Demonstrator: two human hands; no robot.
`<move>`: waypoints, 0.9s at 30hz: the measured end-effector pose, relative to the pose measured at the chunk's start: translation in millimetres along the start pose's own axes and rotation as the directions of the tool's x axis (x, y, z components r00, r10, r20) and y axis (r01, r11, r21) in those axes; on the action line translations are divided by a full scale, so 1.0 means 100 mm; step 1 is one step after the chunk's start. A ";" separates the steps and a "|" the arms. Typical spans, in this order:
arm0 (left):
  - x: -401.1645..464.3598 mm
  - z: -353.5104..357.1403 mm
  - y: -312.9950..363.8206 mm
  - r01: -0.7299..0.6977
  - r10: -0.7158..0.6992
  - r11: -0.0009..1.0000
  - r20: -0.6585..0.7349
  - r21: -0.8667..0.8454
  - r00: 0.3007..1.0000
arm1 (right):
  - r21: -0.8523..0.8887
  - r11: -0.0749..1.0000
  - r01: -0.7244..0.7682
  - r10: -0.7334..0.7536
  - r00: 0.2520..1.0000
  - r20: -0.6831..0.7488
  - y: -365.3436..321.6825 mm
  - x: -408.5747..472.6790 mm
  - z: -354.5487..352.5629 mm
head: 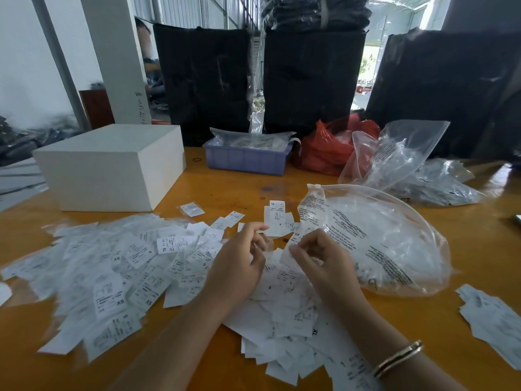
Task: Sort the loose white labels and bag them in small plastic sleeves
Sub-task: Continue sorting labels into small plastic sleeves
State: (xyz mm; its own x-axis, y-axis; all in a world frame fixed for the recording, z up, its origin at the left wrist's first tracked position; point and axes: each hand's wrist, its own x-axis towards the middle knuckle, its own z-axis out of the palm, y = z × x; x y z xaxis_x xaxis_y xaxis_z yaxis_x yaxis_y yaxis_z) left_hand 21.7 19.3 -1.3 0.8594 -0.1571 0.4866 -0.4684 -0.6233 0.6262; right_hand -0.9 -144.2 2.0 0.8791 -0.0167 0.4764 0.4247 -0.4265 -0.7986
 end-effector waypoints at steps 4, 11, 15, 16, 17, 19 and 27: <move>0.01 -0.02 0.00 0.019 -0.030 0.994 -0.099 -0.110 0.995 | 0.085 0.990 -0.112 0.112 0.994 0.006 0.01 0.03 0.02; 0.01 -0.01 0.01 -0.052 0.038 0.989 -0.104 -0.140 0.994 | 0.180 0.978 -0.102 0.120 0.989 -0.088 0.05 0.06 0.02; 0.01 0.00 -0.02 -0.043 0.029 0.987 -0.088 -0.155 0.996 | 0.339 0.937 -0.077 0.146 0.973 -0.181 0.08 0.07 -0.06; 0.01 0.00 -0.02 -0.043 0.031 0.987 -0.082 -0.154 0.996 | 0.397 0.915 -0.065 0.150 0.971 -0.188 0.07 0.07 -0.08; 0.01 0.00 -0.02 -0.051 0.040 0.987 -0.074 -0.150 0.996 | 0.439 0.897 -0.057 0.153 0.970 -0.188 0.07 0.07 -0.09; 0.00 0.01 -0.01 -0.078 0.070 0.987 -0.057 -0.137 0.996 | 0.463 0.885 -0.046 0.137 0.977 -0.166 0.07 0.06 -0.08; -0.01 -0.01 -0.01 -0.139 0.132 0.982 -0.063 -0.131 0.989 | 0.057 0.995 0.085 -0.077 0.988 -0.134 0.03 0.03 -0.01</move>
State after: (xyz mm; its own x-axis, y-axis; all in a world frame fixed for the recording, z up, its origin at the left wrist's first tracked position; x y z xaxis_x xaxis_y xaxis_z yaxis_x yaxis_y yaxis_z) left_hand 21.3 20.8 -1.8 0.7755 -0.1894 0.6023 -0.6063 -0.4895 0.6267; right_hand 2.7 -146.4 1.0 0.8069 -0.1048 0.5813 0.5096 -0.3740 -0.7749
